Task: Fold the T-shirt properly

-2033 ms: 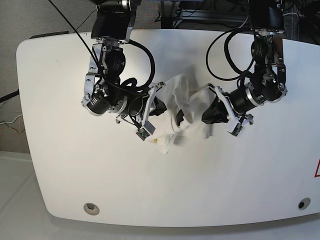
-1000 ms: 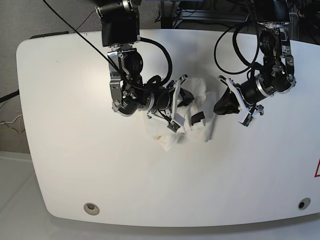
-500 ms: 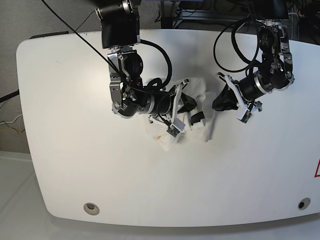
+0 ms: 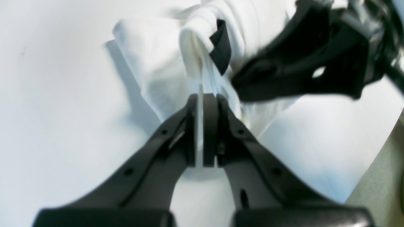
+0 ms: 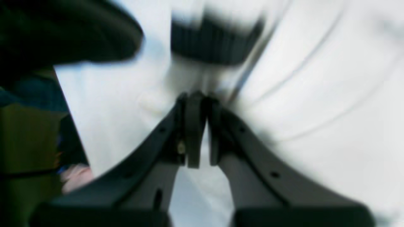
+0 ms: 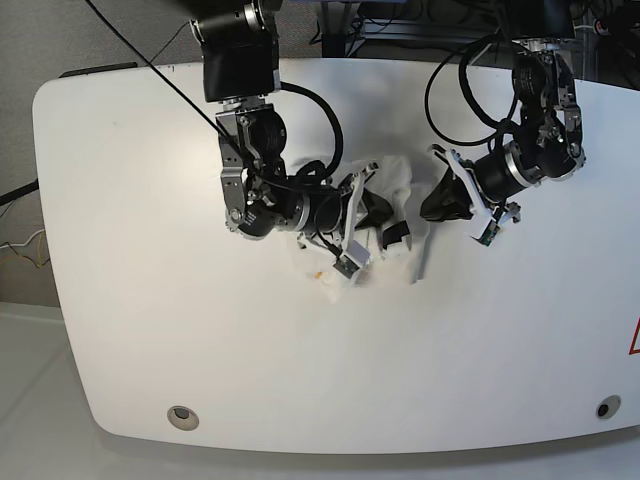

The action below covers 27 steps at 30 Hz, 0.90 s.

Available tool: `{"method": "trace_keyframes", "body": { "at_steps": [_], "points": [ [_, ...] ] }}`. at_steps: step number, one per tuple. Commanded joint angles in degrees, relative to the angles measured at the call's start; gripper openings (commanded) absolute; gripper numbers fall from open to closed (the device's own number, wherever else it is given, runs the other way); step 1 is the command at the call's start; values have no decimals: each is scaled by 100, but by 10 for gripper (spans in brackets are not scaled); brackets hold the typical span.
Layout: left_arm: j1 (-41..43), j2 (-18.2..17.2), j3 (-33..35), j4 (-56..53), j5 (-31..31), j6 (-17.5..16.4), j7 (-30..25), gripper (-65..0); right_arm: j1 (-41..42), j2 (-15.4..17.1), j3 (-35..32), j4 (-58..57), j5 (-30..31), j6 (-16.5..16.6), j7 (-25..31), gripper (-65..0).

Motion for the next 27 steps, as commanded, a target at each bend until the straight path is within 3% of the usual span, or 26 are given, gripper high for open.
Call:
{"method": "trace_keyframes", "body": {
  "at_steps": [1,14,27],
  "points": [
    [-68,65,-14,122,-137,-27,-99,-634,177,-55,-2,208,138,14,111,-621],
    [-121,259,337,369,-137,0,-90,-634,502,-55,-2,225,138,14,-65,-621],
    [-349,804,583,351,-120,9,-90,-634,801,-55,-2,199,138,14,-74,-621]
  ]
}}
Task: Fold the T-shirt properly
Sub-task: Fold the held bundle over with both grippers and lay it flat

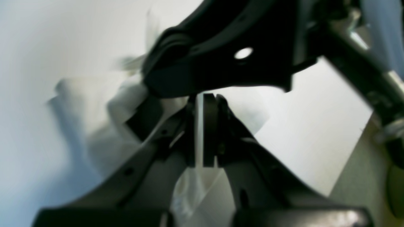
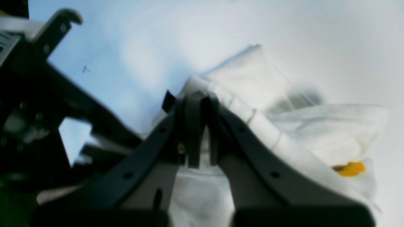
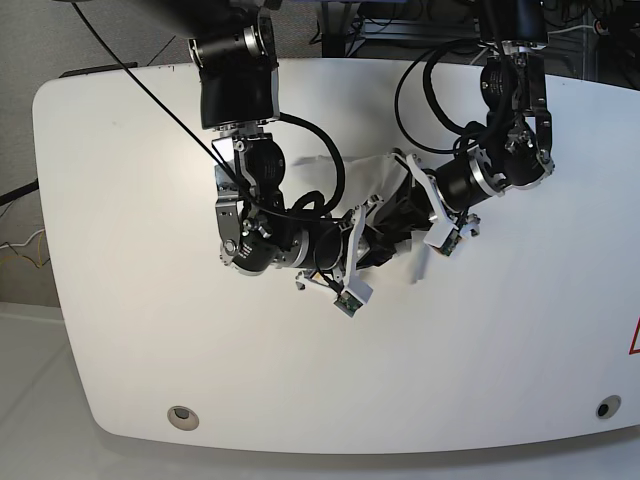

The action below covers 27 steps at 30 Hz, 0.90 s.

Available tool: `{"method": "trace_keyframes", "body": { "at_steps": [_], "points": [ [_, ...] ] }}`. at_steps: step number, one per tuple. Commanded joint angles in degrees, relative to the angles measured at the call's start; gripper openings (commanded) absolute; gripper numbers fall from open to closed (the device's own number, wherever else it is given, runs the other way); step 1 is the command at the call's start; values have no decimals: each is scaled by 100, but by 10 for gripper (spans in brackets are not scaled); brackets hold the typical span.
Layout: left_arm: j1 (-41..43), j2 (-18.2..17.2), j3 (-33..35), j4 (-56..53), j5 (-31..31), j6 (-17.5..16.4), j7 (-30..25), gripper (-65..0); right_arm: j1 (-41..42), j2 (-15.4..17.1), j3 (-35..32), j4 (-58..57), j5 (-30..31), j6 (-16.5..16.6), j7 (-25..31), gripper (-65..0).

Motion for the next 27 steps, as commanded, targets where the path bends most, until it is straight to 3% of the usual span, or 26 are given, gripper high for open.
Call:
{"method": "trace_keyframes", "body": {
  "at_steps": [1,8,18,27],
  "points": [
    [-159,163,57,80,-107,-11,-131,-634,187,-42,-2,81,119,12,147,-621],
    [-168,287,57,-140,-98,-11,-158,-634,275,-42,112,-25,75,12,173,-621],
    [-159,287,57,-659,-107,-20,-184,-634,468,27,156,-807,84,12,648,-621],
    [61,199,48,-1125,-89,-46,-791,-634,477,194,139,-965,84,12,956,-621]
  ]
}}
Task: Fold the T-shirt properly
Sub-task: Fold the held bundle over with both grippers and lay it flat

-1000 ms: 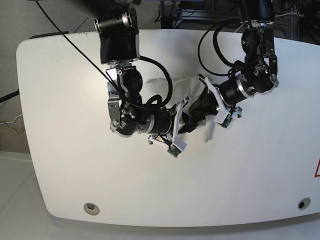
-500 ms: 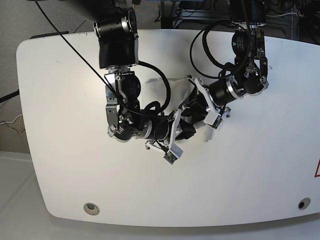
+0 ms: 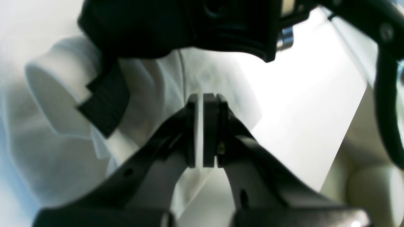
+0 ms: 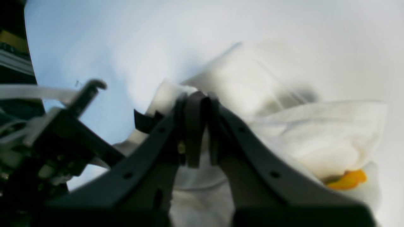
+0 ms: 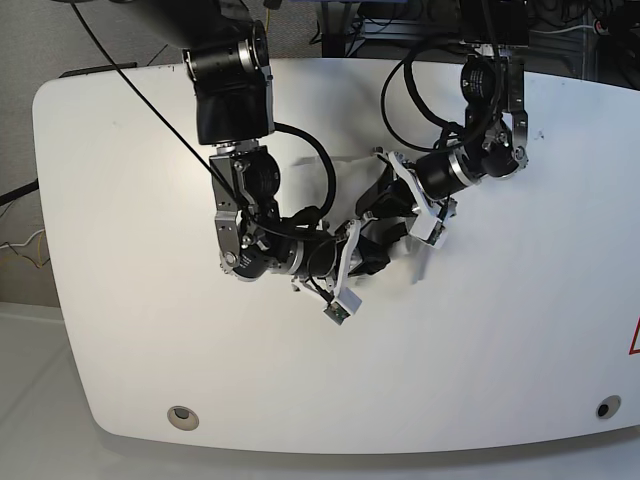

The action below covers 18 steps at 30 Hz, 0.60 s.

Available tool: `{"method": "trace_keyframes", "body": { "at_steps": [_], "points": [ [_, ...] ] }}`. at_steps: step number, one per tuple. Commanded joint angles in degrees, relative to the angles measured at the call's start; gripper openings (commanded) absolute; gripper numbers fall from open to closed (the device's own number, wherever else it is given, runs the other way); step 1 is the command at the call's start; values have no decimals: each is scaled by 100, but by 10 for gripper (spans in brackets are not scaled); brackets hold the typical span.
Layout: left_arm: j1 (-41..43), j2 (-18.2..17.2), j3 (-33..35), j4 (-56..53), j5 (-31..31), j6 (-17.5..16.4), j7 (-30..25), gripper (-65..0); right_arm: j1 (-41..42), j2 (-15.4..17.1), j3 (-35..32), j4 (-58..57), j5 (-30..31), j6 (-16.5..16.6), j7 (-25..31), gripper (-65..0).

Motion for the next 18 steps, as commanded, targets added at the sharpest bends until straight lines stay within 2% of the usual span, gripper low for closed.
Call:
{"method": "trace_keyframes", "body": {
  "at_steps": [1,7,9,13,18],
  "points": [
    [34,-114,-16,-104,-107,-53,-255,-634,173,61,1,82,105,12,206,-621],
    [34,-184,-16,-473,-115,-71,-326,-634,173,289,-8,-59,105,12,329,-621],
    [34,-184,-16,-552,-115,-167,-440,-634,173,360,-8,-191,105,12,373,-621],
    [61,-290,-16,-702,-107,-198,-695,-634,138,624,-8,-463,105,12,602,-621],
    [34,-343,-24,-913,-107,-198,-721,-634,-108,896,-8,-569,105,12,848,-621]
  ]
}}
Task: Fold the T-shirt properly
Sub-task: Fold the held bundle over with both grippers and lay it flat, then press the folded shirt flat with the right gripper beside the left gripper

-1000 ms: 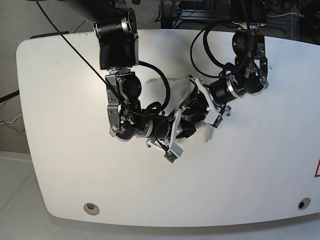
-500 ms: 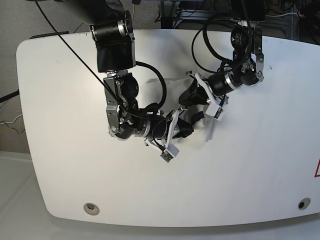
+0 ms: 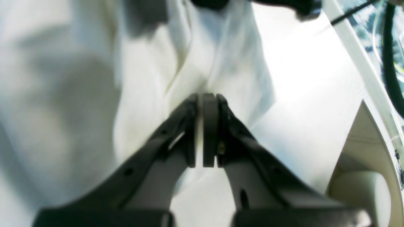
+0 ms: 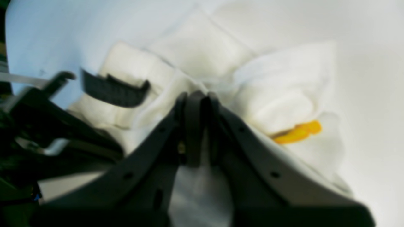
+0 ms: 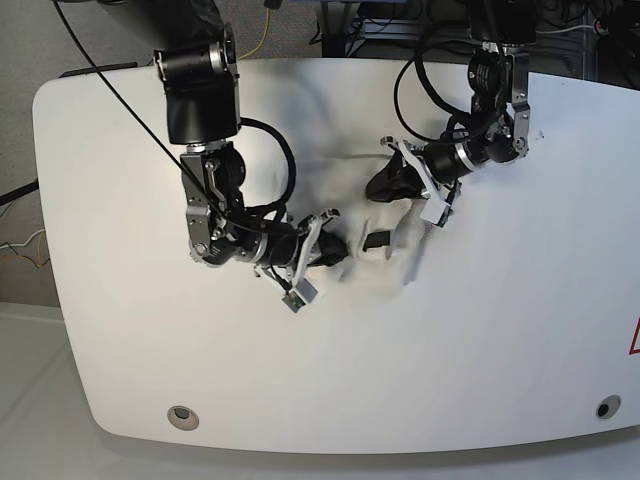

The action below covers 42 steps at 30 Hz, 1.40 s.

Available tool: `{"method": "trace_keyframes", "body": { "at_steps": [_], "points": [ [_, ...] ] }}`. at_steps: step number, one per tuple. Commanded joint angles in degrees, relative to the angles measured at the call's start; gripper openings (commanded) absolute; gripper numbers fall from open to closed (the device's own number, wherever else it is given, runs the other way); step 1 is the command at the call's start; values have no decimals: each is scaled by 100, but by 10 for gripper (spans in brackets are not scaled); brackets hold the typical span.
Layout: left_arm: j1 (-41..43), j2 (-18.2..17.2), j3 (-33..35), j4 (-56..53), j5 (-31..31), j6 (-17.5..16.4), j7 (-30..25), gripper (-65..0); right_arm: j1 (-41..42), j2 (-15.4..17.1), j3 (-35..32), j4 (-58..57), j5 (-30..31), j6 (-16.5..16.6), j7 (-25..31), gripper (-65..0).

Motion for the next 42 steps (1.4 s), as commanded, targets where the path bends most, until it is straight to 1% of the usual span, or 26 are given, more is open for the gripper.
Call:
{"method": "trace_keyframes", "body": {
  "at_steps": [1,7,12,16,21,25,30,32,37,42],
  "points": [
    [-77,-61,-35,-72,-87,-28,-131,-634,-47,158,10,56,79,34,203,-621],
    [-183,-70,-35,-98,-87,-28,-131,-634,-390,465,1,30,79,34,599,-621],
    [-218,-210,-35,-98,-87,-28,-131,-634,-619,659,1,39,88,34,652,-621],
    [-358,-228,-35,-107,-87,-28,-131,-634,-812,799,19,56,97,34,678,-621],
    [-402,-289,-44,-107,-87,-28,-131,-634,-1049,914,27,56,106,34,951,-622],
    [-411,-360,-44,-107,-87,-28,-131,-634,-1243,931,71,56,114,34,1311,-622],
    [-411,-395,-44,-107,-96,-28,-131,-634,-1419,861,546,39,114,34,1522,-622],
    [-411,-386,-44,-107,-96,-28,-131,-634,-1419,747,722,39,97,-120,1566,-622],
    [-394,-395,-44,-107,-96,-28,-131,-634,-1401,588,1109,39,70,-498,1601,-622],
    [-367,-395,-44,-89,-96,-28,-122,-634,-1340,430,1408,48,70,-1096,1654,-622]
  ]
}}
